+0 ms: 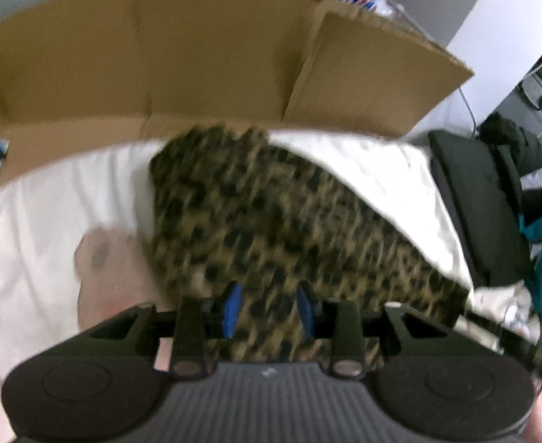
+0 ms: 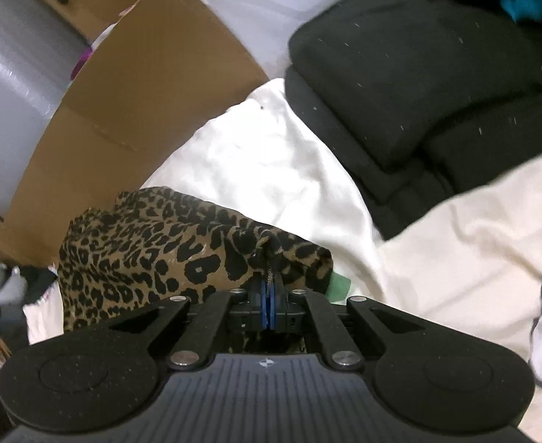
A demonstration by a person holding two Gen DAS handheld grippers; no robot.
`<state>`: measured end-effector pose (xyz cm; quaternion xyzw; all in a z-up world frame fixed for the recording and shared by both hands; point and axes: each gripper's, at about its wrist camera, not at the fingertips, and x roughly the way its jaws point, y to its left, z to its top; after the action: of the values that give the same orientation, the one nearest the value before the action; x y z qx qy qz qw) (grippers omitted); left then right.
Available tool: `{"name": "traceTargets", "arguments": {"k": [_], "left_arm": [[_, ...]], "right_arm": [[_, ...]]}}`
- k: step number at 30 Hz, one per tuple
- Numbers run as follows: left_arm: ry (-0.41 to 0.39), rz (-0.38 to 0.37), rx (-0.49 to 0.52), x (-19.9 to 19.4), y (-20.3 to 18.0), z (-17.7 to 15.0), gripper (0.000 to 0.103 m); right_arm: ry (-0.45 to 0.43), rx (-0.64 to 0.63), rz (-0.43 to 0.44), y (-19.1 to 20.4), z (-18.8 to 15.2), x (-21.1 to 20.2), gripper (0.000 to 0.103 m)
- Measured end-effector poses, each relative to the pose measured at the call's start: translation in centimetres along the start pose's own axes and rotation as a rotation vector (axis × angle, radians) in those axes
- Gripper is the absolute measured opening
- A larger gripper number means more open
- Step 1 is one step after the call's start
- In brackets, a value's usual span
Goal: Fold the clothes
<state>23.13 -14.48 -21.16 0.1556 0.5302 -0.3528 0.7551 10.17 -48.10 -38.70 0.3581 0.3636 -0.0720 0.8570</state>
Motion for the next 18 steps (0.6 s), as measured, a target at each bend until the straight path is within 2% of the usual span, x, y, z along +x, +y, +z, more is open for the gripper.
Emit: {"name": "traceTargets", "arguments": {"k": [6, 8, 14, 18], "left_arm": [[-0.003, 0.04, 0.03, 3.5, -3.2, 4.9, 0.036], [0.007, 0.051, 0.019, 5.0, -3.8, 6.3, 0.036], [0.026, 0.109, 0.034, 8.7, -5.1, 10.1, 0.036], [0.041, 0.139, -0.023, 11.1, -4.8, 11.8, 0.035]], "right_arm": [[-0.007, 0.047, 0.03, -0.8, -0.5, 0.0, 0.004], [0.0, 0.071, 0.051, -1.4, -0.4, 0.1, 0.01], [0.011, 0.072, 0.066, -1.9, -0.2, 0.5, 0.01], [0.011, 0.065, 0.069, -1.9, 0.1, 0.6, 0.01]]}}
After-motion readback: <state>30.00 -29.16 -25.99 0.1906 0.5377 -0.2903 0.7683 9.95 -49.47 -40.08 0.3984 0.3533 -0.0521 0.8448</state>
